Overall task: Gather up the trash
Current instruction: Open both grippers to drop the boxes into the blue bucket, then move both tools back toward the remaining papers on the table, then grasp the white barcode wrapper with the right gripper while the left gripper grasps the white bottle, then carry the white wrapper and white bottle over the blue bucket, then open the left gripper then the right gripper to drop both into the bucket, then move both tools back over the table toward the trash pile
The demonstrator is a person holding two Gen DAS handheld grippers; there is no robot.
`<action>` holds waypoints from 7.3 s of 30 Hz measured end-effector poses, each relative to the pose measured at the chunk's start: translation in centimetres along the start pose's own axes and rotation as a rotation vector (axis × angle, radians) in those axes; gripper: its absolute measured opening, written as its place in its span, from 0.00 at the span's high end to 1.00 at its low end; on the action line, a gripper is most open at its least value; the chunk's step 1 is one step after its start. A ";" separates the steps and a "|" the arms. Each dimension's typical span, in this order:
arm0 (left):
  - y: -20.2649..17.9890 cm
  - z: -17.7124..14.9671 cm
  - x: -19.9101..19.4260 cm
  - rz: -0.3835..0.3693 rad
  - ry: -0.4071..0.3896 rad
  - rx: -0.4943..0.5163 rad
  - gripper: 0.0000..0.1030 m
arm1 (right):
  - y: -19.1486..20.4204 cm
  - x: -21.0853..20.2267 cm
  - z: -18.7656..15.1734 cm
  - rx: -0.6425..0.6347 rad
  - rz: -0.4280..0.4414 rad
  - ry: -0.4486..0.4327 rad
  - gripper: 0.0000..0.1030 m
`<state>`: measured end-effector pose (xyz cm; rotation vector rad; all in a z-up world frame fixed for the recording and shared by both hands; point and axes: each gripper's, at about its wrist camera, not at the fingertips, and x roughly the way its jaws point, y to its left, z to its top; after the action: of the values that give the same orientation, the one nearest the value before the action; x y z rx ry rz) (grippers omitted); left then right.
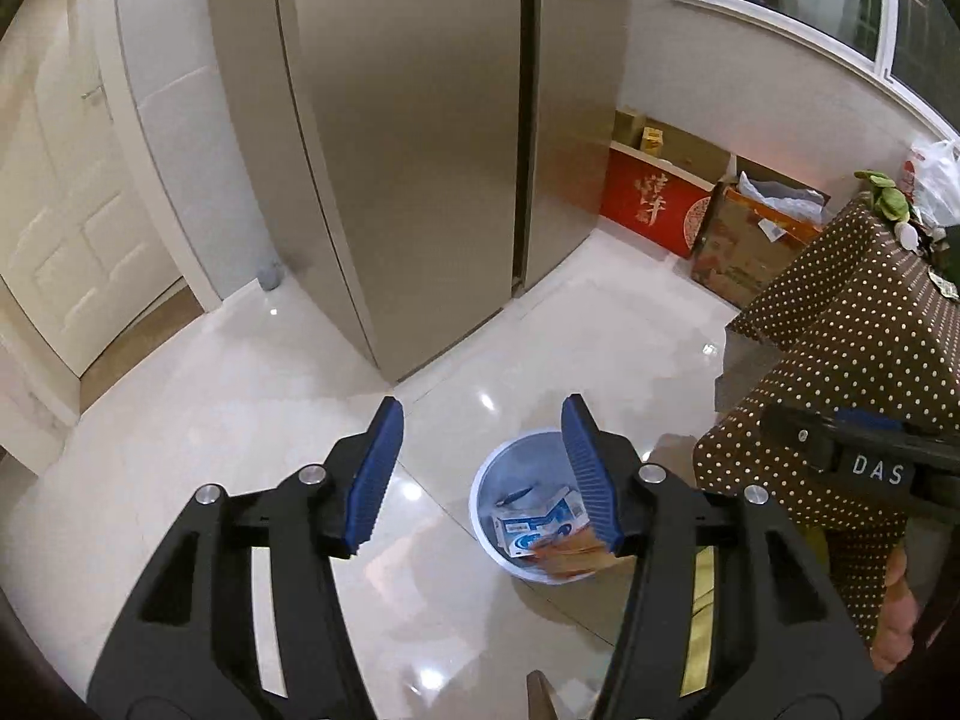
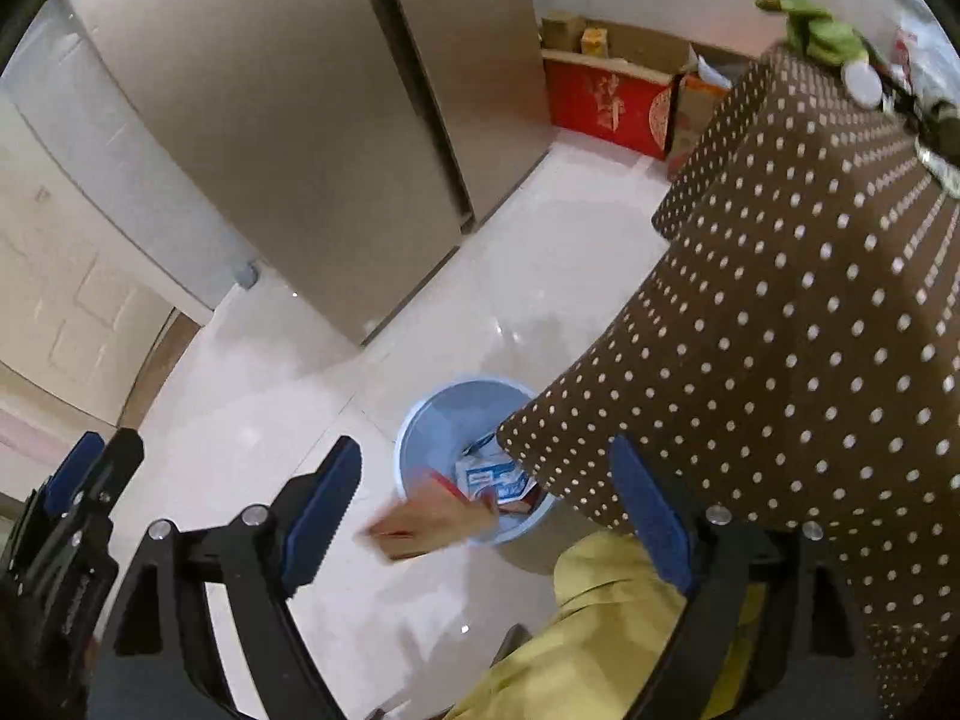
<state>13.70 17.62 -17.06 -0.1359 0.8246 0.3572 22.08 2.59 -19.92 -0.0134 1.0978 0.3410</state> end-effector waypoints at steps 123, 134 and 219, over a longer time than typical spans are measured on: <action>-19.6 6.2 -4.6 -0.359 -0.179 0.312 0.76 | -16.1 -16.5 1.0 0.116 -0.022 -0.361 0.85; -12.7 3.8 -4.0 -0.257 -0.136 0.246 0.76 | -7.1 -12.9 1.3 -0.035 0.064 -0.295 0.85; -18.4 6.9 -4.7 -0.455 -0.090 0.282 0.19 | -16.2 -15.9 0.1 0.199 -0.117 -0.270 0.24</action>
<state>22.21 1.02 -9.35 -0.0405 0.7229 -0.1807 20.13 -16.98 -8.52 0.1406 0.8551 0.1223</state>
